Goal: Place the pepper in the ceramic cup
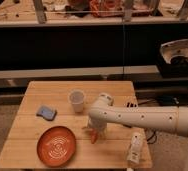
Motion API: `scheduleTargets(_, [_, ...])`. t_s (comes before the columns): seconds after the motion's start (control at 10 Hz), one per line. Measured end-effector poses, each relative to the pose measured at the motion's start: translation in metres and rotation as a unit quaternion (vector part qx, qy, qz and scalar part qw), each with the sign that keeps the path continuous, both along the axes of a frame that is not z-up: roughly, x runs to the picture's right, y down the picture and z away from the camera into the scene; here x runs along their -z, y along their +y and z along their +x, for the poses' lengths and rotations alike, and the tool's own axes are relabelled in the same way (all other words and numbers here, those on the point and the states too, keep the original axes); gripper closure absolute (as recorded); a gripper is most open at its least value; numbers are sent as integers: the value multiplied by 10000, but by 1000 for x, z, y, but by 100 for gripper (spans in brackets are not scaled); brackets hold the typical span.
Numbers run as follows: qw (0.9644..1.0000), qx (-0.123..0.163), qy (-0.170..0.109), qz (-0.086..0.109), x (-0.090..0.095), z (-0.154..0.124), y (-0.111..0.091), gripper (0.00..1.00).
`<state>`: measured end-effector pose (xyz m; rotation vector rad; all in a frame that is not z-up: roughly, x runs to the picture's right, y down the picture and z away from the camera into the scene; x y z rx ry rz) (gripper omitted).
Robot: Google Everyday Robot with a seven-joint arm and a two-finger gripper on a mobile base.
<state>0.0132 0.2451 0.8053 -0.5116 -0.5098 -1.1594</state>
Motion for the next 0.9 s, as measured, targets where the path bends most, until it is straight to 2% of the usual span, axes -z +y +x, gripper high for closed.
scheduleTargets(0.2, [10000,-9,0,1,0,0,0,25])
scheduleTargets(0.3, [10000,-3,-7,-12,0,-1,2,36])
scheduleTargets(0.4, [10000,-14,-6,-10,0,-1,1,41])
scheduleTargets(0.6, [10000,-28,-4,-14,-1,-2,2,38])
scheduleTargets(0.8, [10000,-39,-8,-12,-2,-2,2,40])
scheduleTargets(0.9, [10000,-26,-16,-16,0,-4,5,50])
